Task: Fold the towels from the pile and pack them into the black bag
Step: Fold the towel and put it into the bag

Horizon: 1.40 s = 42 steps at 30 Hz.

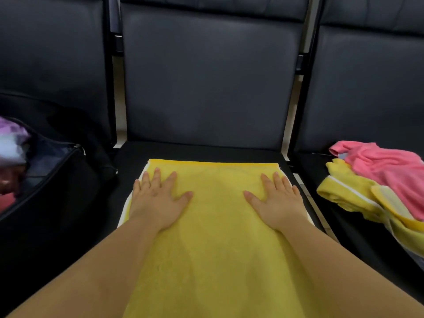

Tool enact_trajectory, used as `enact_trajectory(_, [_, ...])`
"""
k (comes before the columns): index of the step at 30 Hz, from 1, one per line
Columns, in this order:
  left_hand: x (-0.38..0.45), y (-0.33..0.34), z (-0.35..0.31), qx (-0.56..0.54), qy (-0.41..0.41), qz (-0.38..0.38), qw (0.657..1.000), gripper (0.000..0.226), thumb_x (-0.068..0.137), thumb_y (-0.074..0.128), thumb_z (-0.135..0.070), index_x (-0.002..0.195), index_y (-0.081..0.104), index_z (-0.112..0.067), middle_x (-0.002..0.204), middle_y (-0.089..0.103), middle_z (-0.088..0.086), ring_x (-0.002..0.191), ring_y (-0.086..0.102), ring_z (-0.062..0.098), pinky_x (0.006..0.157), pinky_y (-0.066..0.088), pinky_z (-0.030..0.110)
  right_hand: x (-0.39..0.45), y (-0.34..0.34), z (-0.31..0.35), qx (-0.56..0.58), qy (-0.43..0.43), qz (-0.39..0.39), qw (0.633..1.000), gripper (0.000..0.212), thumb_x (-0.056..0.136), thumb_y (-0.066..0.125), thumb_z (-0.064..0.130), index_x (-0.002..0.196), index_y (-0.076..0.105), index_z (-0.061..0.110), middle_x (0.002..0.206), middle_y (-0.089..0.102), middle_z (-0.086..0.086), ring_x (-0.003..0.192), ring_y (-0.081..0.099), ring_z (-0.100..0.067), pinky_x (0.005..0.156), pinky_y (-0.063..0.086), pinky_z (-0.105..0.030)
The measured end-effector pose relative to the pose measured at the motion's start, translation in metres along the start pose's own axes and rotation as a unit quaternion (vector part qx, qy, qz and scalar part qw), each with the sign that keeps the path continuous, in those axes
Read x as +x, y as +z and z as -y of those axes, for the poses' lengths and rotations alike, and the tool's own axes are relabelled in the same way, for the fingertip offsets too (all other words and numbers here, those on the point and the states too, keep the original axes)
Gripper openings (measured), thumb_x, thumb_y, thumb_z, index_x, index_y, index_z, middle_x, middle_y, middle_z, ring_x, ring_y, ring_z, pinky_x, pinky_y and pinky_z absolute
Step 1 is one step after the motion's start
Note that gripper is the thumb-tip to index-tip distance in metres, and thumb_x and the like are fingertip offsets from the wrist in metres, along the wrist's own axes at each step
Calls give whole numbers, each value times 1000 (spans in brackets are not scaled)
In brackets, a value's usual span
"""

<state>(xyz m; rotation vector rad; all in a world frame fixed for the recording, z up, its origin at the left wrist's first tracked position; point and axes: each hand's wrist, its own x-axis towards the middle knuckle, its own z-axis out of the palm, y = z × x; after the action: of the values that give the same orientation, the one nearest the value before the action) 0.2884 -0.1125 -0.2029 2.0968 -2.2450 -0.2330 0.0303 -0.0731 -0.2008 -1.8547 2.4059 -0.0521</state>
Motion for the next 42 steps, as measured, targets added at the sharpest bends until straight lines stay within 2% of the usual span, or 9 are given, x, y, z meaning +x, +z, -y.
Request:
enact_trajectory(8, [59, 2, -8, -33, 25, -76, 996, 71, 91, 28, -66, 151, 20, -28, 159, 12, 9, 146, 11, 26, 117, 6, 41, 54, -1, 5, 43, 14, -81, 996, 75, 90, 24, 69, 152, 19, 27, 161, 8, -4, 148, 4, -21, 119, 4, -40])
enact_trajectory(12, [63, 0, -12, -103, 21, -295, 950, 22, 91, 54, -35, 92, 57, -13, 86, 53, 2, 76, 46, 20, 68, 34, 32, 58, -1, 9, 79, -4, -250, 965, 53, 92, 41, 53, 131, 55, 20, 130, 52, -5, 114, 50, -24, 90, 39, -36])
enact_trajectory(15, [62, -2, -13, -71, -11, -188, 979, 32, 99, 35, -39, 78, 47, -18, 71, 48, -5, 67, 48, 17, 56, 31, 28, 58, -6, 9, 96, 0, -157, 983, 46, 94, 41, 53, 130, 53, 27, 125, 57, 4, 95, 58, -18, 67, 42, -28])
enact_trajectory(20, [45, -15, -7, -70, 31, -46, 996, 37, 98, 33, -49, 107, 50, -17, 110, 56, 1, 105, 53, 20, 90, 42, 33, 37, -19, 5, 75, -49, -37, 995, 72, 88, 41, 67, 149, 23, 34, 134, 44, 3, 121, 46, -19, 93, 45, -33])
enact_trajectory(24, [7, -33, -8, -38, 43, 92, 994, 67, 96, 29, -59, 150, 22, -20, 156, 24, 4, 146, 14, 25, 117, 13, 39, 1, -44, -2, 147, -52, 60, 986, 85, 83, 50, 68, 151, 7, 41, 151, 34, 6, 137, 34, -18, 108, 34, -33])
enact_trajectory(30, [-76, -52, 24, -89, -15, 60, 994, 71, 92, 53, -46, 150, 22, -21, 154, 26, 6, 144, 18, 27, 114, 26, 37, -69, -50, -25, 135, -95, 132, 977, 95, 81, 66, 55, 151, 4, 40, 161, 2, 7, 148, 0, -11, 118, 11, -31])
enact_trajectory(33, [-109, -58, 47, -110, -95, 57, 988, 59, 89, 55, -34, 142, 35, -17, 139, 40, 9, 122, 44, 27, 96, 43, 35, -96, -52, -39, 202, -58, 149, 966, 93, 83, 69, 31, 152, 8, 34, 160, 10, 2, 144, 21, -16, 111, 31, -28])
enact_trajectory(36, [-134, -60, 58, -165, -132, 46, 976, 60, 87, 59, -26, 141, 34, -13, 134, 43, 11, 106, 50, 23, 82, 43, 30, -124, -52, -48, 282, 4, 136, 950, 88, 82, 65, 10, 153, 15, 23, 133, 46, 1, 98, 56, -10, 67, 48, -18])
enact_trajectory(42, [-156, -72, 68, -131, -136, 131, 973, 64, 80, 76, -19, 133, 45, -4, 125, 56, 13, 112, 56, 26, 87, 47, 29, -154, -54, -57, 193, 127, 83, 969, 49, 82, 69, 22, 122, 55, -3, 118, 60, -16, 101, 59, -26, 76, 44, -29])
